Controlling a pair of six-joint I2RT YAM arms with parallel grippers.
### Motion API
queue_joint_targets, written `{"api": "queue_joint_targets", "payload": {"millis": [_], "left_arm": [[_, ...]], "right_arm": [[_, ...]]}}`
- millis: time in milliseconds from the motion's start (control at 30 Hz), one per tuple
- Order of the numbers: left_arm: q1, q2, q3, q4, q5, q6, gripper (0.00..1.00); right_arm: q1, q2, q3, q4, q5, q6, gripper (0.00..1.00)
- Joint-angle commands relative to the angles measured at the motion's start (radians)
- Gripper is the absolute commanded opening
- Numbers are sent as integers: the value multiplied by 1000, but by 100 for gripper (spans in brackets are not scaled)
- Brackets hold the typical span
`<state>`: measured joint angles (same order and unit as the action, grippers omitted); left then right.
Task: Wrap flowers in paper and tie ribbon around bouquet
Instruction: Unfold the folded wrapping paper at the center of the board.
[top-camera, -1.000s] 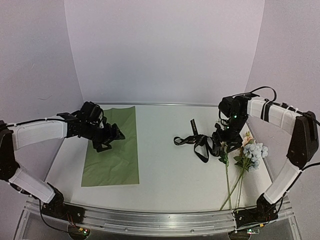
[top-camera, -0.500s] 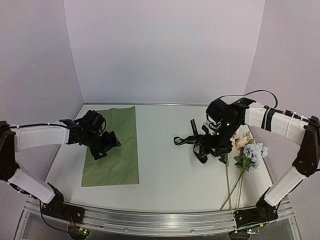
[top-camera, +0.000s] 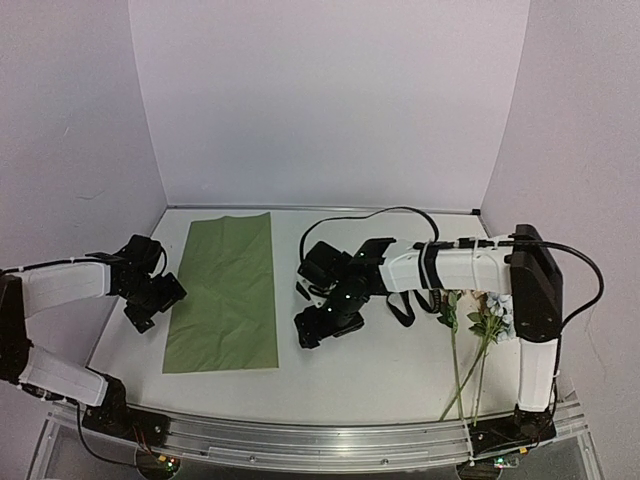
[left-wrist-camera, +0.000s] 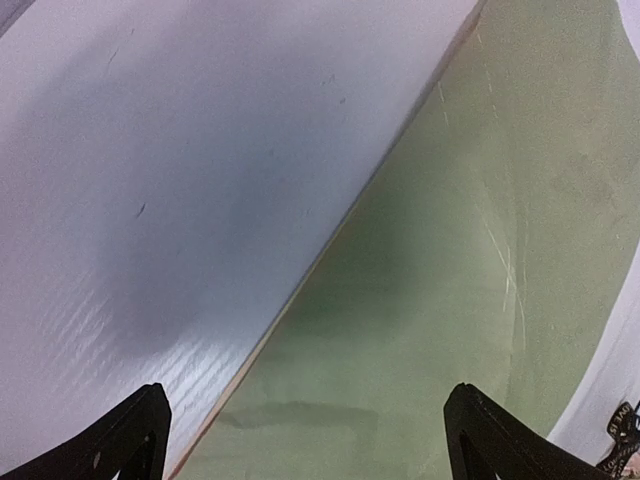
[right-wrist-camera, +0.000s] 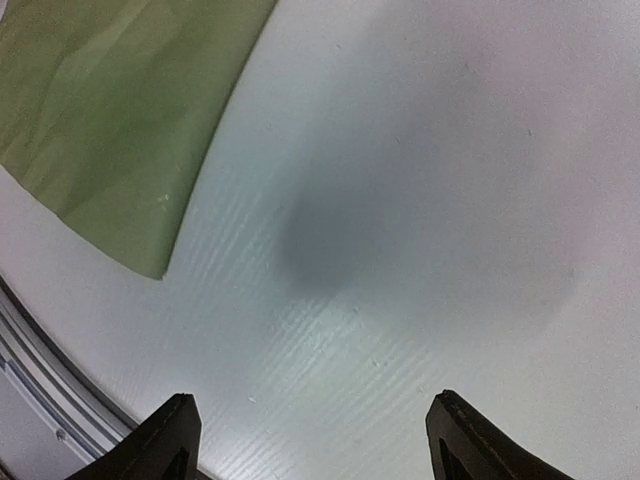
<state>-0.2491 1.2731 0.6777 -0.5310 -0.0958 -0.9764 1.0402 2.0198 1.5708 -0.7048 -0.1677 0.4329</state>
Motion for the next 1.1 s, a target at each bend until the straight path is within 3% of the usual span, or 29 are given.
{"api": "queue_joint_targets", "payload": {"millis": [0,233,567,833,1067], "left_arm": [[73,165,143,156,29,186,97],[114,376,277,234,130,303,84],[143,543,407,267,132,368,70],[151,601,441,275,120,383,59],[151,605,451,284,147,381,39]], "right_arm": [[-9,57,119,28,56,25,81],[-10,122,178,30,53,48,81],[-26,216,266,54,16,81,81],[-44,282,314,73,-36,126,80],[-55,344,355,94,-85,165,79]]}}
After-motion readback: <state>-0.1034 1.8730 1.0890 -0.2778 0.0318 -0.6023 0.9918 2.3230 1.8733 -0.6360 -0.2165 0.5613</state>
